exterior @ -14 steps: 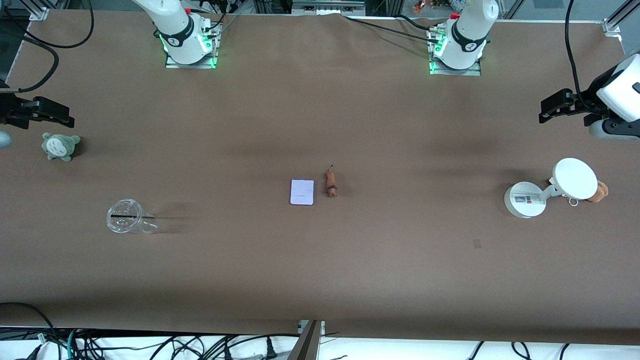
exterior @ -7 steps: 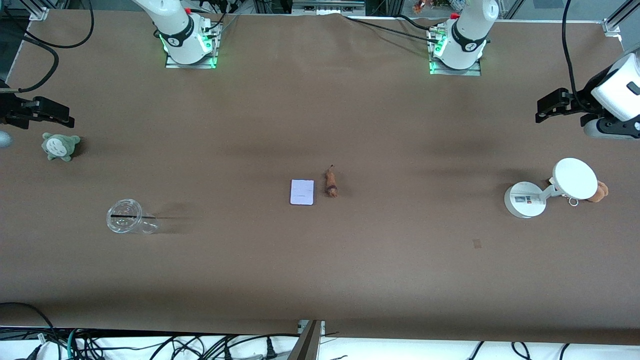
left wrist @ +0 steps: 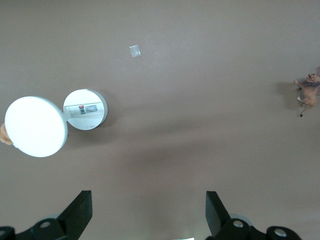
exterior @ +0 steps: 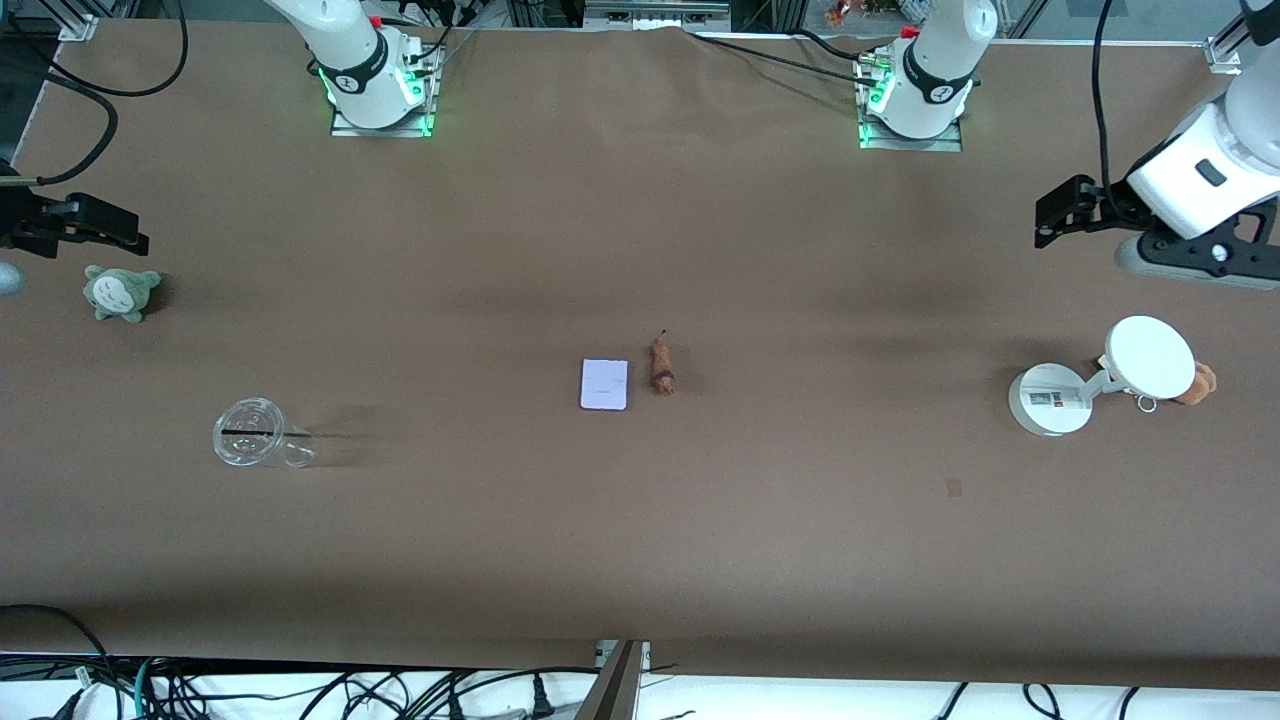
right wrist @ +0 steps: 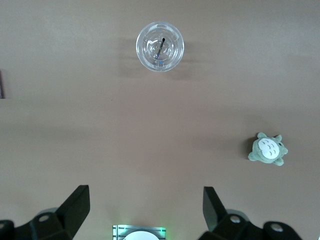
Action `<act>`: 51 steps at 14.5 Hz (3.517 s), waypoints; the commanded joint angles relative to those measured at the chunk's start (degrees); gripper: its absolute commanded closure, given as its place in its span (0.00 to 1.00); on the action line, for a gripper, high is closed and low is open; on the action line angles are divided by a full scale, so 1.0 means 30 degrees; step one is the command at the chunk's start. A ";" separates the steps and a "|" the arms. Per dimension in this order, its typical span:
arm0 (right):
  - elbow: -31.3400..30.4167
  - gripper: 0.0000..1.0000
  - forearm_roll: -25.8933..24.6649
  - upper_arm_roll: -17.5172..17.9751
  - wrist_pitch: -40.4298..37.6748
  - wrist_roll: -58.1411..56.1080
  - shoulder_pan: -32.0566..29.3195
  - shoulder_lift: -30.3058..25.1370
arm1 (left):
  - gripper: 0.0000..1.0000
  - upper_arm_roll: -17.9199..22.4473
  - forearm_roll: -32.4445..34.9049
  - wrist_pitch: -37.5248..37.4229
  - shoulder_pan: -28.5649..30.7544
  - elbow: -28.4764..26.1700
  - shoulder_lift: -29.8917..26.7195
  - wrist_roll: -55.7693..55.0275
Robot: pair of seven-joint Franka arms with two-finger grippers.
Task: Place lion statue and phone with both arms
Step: 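Reach the left gripper down to the lion statue beside the phone, then grasp the lion statue with the left gripper while the right gripper approaches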
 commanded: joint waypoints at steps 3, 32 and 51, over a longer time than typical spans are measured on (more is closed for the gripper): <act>0.0365 0.00 0.0324 0.0006 -0.0330 0.0151 -0.0122 0.0095 | 0.00 0.0105 0.0546 -0.0033 -0.0377 0.0864 0.0799 0.0306; 0.0365 0.00 0.0295 0.0006 -0.0125 0.0122 -0.0151 0.0475 | 0.00 0.0105 0.0318 0.3885 -0.8169 0.4146 0.6508 -1.4362; 0.0072 0.00 0.1878 0.0094 0.2888 0.0413 0.1572 0.3930 | 0.00 0.0222 0.0781 1.2711 -1.1890 0.3736 1.3688 -2.1138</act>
